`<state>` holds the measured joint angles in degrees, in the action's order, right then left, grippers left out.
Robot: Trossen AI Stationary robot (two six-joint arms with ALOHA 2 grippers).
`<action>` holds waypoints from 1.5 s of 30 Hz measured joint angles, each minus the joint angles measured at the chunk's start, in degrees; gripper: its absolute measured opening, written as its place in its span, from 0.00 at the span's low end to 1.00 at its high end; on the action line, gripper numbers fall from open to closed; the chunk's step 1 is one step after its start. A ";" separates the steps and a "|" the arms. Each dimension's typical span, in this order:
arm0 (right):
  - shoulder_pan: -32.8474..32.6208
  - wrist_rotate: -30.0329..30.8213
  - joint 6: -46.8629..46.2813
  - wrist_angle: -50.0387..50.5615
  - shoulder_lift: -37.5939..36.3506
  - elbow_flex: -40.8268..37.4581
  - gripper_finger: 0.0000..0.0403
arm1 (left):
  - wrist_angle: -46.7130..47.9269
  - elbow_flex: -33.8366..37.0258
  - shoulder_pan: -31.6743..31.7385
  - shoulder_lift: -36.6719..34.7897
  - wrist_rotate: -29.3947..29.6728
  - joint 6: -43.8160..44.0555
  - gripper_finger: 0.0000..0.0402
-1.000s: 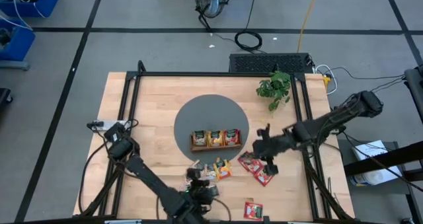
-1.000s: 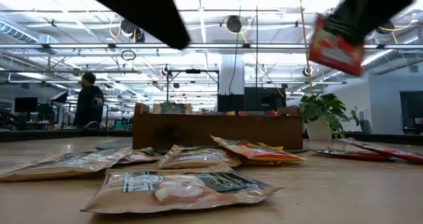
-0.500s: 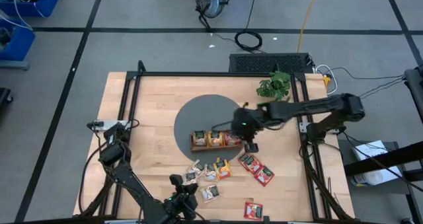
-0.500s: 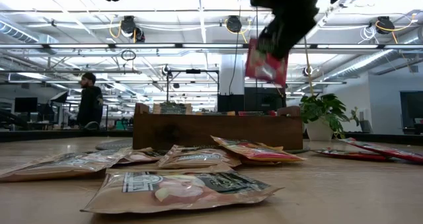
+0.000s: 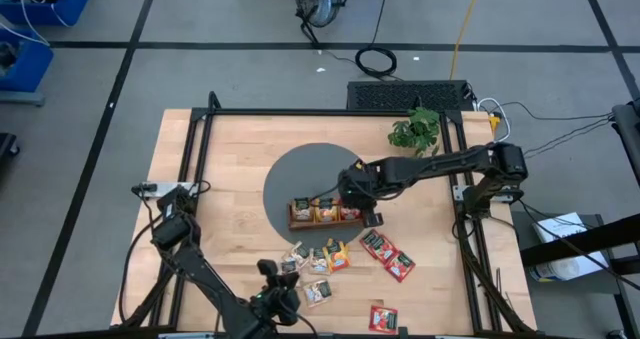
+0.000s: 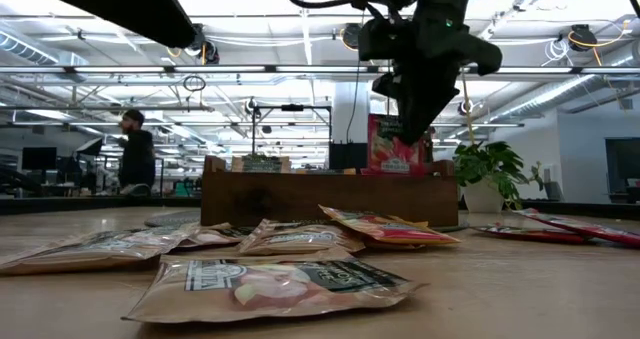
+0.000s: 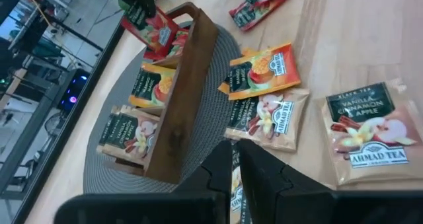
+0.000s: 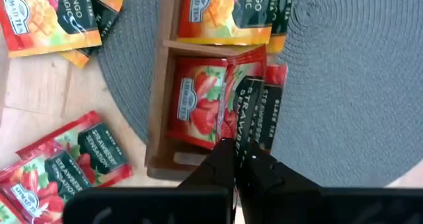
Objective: Pick & Place Tea
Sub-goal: Put the red tea bag into the right section of the wooden organizer, then put the top yellow tea bag into the middle section of the wooden organizer
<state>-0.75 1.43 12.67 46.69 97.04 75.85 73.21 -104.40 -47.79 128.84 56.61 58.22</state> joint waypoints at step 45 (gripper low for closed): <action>-0.82 -13.16 -6.19 -14.30 -10.27 -9.16 0.34 | -7.66 0.67 0.45 0.07 -1.48 -9.14 0.09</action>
<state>-1.58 -11.73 6.48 32.39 86.77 66.70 65.55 -103.73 -47.33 128.90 55.12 49.07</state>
